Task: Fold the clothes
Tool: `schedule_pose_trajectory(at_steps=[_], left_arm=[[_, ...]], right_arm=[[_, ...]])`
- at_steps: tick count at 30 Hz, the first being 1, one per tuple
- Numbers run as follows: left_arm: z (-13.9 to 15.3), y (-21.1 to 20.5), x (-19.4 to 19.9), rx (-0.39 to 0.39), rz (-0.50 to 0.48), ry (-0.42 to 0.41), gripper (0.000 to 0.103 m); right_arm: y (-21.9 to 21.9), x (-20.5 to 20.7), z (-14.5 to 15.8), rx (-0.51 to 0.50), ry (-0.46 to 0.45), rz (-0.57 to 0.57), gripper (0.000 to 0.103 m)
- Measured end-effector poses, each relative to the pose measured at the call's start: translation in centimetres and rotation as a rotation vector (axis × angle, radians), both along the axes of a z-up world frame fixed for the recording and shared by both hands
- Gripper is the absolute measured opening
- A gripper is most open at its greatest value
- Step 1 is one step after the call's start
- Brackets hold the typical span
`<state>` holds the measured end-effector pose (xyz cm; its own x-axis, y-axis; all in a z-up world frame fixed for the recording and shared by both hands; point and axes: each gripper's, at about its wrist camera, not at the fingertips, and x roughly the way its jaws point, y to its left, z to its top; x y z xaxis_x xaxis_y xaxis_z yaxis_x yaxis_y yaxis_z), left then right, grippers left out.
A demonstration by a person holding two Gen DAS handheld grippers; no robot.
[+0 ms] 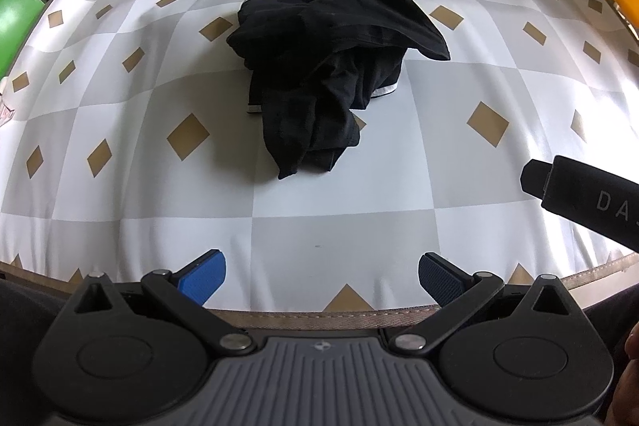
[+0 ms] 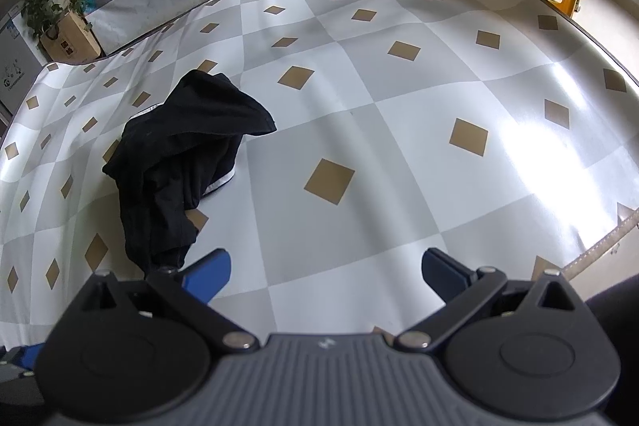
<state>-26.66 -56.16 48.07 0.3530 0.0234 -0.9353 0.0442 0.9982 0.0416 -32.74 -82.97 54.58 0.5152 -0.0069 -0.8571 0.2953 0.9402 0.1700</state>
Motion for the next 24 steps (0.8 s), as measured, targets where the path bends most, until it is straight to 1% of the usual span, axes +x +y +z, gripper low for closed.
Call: schedule_pose_trajectory(at_steps=[13, 24], left_arm=[[-0.9, -0.4, 0.3, 0.0, -0.018, 0.018, 0.103], [-1.0, -0.9, 0.2, 0.0, -0.03, 0.019, 0.103]], right_arm=[[0.0, 0.2, -0.4, 0.009, 0.029, -0.005, 0.102], [-0.2, 0.2, -0.6, 0.02, 0.043, -0.022, 0.102]])
